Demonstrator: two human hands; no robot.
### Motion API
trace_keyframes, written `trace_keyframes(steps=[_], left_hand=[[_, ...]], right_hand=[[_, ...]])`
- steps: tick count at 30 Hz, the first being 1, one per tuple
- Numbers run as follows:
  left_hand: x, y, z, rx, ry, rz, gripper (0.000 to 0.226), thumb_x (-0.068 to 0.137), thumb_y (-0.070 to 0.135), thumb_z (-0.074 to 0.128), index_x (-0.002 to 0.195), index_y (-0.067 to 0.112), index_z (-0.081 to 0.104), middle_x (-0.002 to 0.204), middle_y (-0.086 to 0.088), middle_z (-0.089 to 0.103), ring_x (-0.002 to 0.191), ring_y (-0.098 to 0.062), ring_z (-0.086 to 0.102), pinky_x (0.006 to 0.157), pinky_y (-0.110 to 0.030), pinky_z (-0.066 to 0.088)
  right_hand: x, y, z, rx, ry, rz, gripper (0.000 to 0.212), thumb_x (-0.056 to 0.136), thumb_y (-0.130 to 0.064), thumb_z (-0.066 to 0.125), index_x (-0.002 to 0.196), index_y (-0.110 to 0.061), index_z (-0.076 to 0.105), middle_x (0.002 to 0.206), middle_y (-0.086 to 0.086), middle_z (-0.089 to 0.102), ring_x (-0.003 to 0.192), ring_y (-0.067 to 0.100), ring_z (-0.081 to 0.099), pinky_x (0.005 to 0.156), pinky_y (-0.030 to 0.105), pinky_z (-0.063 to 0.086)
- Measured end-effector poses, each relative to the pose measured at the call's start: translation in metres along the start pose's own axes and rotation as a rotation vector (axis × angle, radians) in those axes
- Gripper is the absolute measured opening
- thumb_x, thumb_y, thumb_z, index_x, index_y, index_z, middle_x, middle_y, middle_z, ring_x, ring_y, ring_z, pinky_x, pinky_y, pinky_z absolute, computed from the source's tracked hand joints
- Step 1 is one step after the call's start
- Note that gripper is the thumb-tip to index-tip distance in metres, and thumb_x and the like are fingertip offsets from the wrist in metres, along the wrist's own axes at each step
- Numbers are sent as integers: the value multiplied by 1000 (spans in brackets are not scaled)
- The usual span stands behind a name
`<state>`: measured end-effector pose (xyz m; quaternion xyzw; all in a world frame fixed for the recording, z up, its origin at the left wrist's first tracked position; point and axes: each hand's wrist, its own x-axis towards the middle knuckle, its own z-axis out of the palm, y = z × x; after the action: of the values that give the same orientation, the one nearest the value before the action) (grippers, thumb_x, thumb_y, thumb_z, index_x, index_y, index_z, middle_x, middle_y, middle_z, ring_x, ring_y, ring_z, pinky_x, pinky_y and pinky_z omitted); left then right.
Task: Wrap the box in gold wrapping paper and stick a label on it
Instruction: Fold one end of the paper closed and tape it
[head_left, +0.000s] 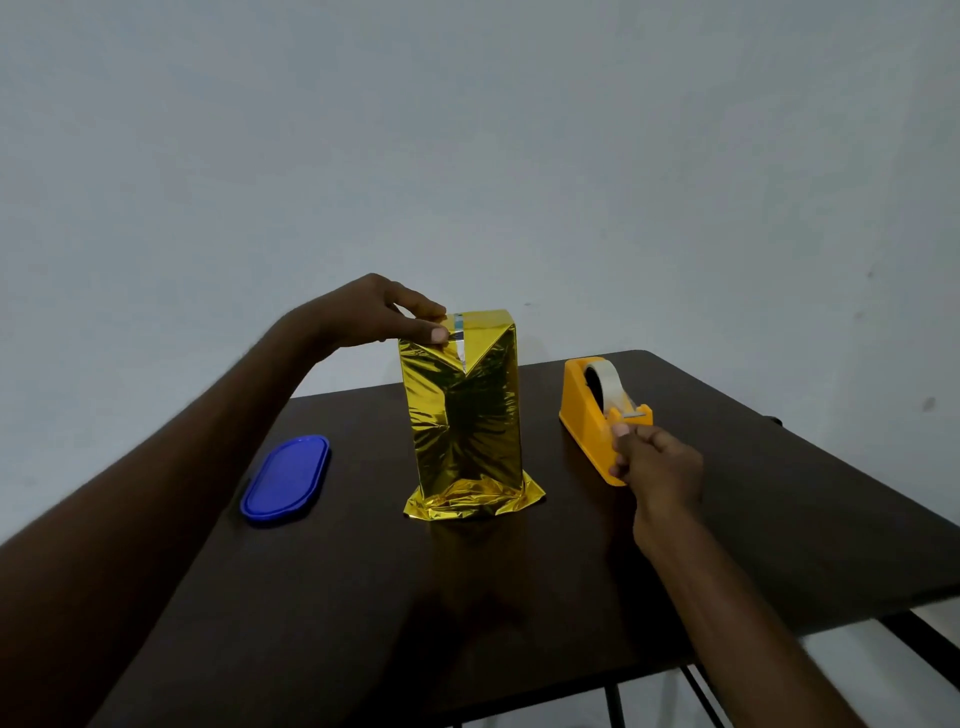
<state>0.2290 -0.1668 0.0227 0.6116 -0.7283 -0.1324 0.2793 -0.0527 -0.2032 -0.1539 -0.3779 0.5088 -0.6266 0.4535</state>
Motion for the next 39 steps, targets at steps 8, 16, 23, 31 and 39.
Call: trace_keyframes(steps=[8,16,23,31,39], left_hand=[[2,-4,0,19,11,-27,47,76,41,77,121,28,69,107,26,58,94,5,54,75,-20,40],[1,-3,-3,48,19,-7,48,79,39,77,124,25,68,102,26,59,93,8,54,77,-16,39],[2,-2,-3,80,19,-1,49,80,39,77,126,23,66,102,22,58,91,9,52,75,-15,37],[0,-4,-5,48,29,-2,41,80,37,78,119,27,71,101,20,61,94,1,56,81,-23,41],[0,-5,-5,23,30,-2,40,80,35,78,119,27,71,96,23,59,91,4,55,81,-22,40]], right_hand=[[6,-74,17,-124,-314,-335,17,91,-20,66,80,-8,69,60,8,55,53,13,49,61,25,47],[25,-142,60,-314,-656,-541,21,86,-24,74,71,-10,69,73,4,67,57,17,47,59,30,46],[29,-180,119,-715,-925,-592,19,84,-24,76,81,-5,74,78,9,67,59,14,50,53,23,43],[28,-186,166,-1032,-1052,-543,21,81,-25,78,74,-6,72,62,2,59,57,13,46,47,20,38],[32,-178,170,-1213,-894,-629,59,74,-49,78,93,6,67,83,16,69,52,16,50,43,21,39]])
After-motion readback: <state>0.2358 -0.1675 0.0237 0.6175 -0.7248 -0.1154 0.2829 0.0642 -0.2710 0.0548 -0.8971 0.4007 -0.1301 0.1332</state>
